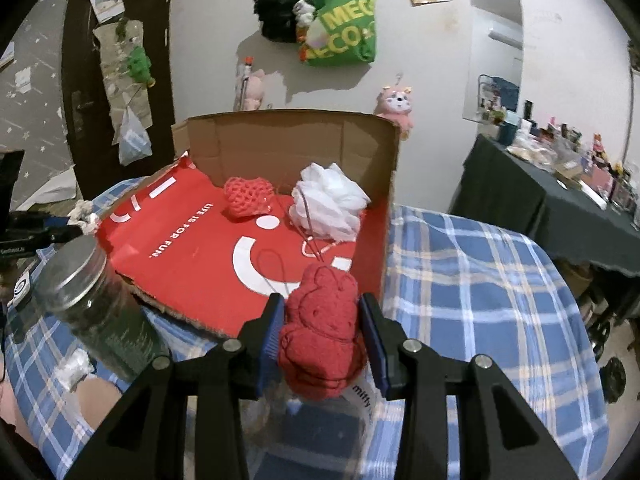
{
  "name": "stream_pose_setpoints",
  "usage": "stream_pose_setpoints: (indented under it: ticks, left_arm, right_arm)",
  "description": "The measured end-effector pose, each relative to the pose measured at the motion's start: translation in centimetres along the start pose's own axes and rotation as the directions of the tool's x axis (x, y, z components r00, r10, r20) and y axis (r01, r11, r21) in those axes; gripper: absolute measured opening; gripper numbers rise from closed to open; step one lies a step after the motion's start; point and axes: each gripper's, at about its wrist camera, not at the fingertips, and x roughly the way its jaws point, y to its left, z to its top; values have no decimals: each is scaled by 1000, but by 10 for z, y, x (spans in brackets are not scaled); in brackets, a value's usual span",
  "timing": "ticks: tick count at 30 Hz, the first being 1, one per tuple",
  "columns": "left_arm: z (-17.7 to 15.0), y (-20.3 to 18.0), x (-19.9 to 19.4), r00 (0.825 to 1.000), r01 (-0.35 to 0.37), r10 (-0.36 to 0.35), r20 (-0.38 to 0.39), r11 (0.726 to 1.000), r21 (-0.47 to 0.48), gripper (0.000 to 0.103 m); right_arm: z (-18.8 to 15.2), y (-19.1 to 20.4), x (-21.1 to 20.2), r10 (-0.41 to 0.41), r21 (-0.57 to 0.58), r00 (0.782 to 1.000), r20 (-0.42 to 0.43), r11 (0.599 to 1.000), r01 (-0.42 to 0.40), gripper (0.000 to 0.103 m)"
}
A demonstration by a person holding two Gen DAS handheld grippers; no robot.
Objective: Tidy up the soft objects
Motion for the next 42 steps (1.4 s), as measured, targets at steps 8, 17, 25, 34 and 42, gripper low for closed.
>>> stream_pose_setpoints:
  ticks: [8, 17, 25, 34, 42]
  left_arm:
    - [34, -15, 33, 995, 52, -48, -83, 997, 50, 26]
    - [47, -16, 92, 968, 37, -18, -249, 997, 74, 26]
    - [45, -20, 120, 942, 13, 28, -334, 993, 119, 26]
    - [42, -17, 130, 931, -8, 55, -361, 991, 131, 26]
    - [41, -18, 134, 926, -5, 57, -372, 990, 141, 26]
  right_arm:
    - [34, 8, 41, 5, -80, 995, -101, 997, -13, 41]
    - [48, 15, 93, -10, -138, 956, -295, 990, -32, 41]
    - [44, 26, 114, -91, -227, 924, -372, 974, 5, 42]
    - [36, 37, 117, -126, -308, 907, -401, 951, -4, 42]
    - [39, 39, 119, -136, -319, 902, -409, 948, -1, 43]
